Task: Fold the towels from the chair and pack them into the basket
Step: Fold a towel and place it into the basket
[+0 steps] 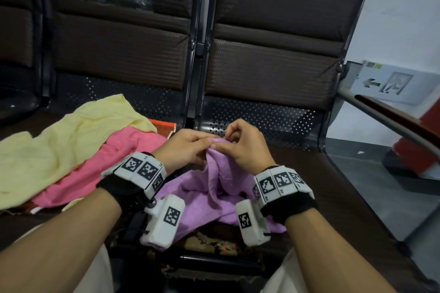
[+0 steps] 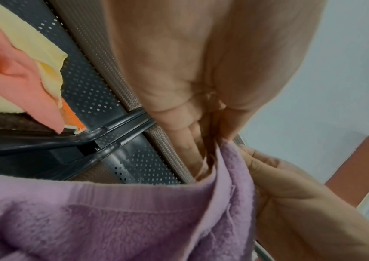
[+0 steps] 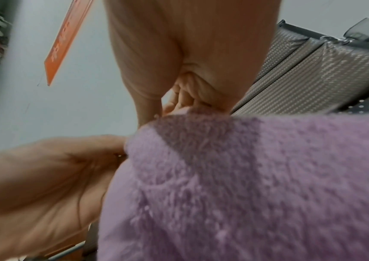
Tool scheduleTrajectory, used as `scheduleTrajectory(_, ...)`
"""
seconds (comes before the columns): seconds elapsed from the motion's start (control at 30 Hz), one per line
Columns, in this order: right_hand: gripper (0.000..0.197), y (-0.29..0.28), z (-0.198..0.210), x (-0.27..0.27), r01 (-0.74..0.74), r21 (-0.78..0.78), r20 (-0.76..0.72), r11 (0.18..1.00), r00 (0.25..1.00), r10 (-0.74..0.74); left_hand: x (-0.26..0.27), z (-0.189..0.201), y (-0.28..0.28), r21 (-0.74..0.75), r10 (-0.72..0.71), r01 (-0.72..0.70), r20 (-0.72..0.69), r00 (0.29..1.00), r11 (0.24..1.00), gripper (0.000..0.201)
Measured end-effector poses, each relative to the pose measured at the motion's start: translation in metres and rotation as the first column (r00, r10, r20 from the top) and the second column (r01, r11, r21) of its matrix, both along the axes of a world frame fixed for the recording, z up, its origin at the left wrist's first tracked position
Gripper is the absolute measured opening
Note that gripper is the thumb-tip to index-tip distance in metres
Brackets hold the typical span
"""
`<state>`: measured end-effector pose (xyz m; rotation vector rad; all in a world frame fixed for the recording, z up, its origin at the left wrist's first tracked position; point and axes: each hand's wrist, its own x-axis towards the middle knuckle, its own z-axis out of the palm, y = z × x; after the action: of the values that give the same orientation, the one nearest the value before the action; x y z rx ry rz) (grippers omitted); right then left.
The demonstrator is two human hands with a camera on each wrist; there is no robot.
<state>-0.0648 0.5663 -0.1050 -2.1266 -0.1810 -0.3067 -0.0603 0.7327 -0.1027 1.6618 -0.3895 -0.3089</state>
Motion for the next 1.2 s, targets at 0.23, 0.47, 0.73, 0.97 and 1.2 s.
scheduleTrajectory(0.23,0.016,-0.009,0.0,-0.008,-0.138,0.101,-0.183,0.985,0.971,0.155,0.014,-0.002,0.007,0.13,0.146,-0.183,0.25,0.957,0.974,0.03)
scheduleTrajectory(0.47,0.011,-0.011,0.004,-0.023,-0.162,-0.569,-0.194,0.807,0.979,0.059,0.017,-0.006,0.007,0.057,0.47,-0.505,0.287,0.834,0.861,0.036)
scheduleTrajectory(0.73,0.024,-0.019,0.023,-0.035,-0.03,-0.545,-0.067,0.838,0.998,-0.008,0.005,0.002,0.011,0.238,0.167,-0.302,0.46,0.872,0.923,0.052)
scheduleTrajectory(0.97,0.01,-0.031,0.03,-0.048,-0.105,-0.626,-0.091,0.773,0.994,0.062,-0.009,0.014,0.03,0.605,-0.281,-0.084,0.483,0.829,0.792,0.057)
scheduleTrajectory(1.2,0.008,-0.033,0.049,-0.062,0.02,-0.468,0.008,0.884,1.0,-0.018,-0.024,0.023,0.037,0.547,-0.19,-0.273,0.645,0.741,0.791,0.017)
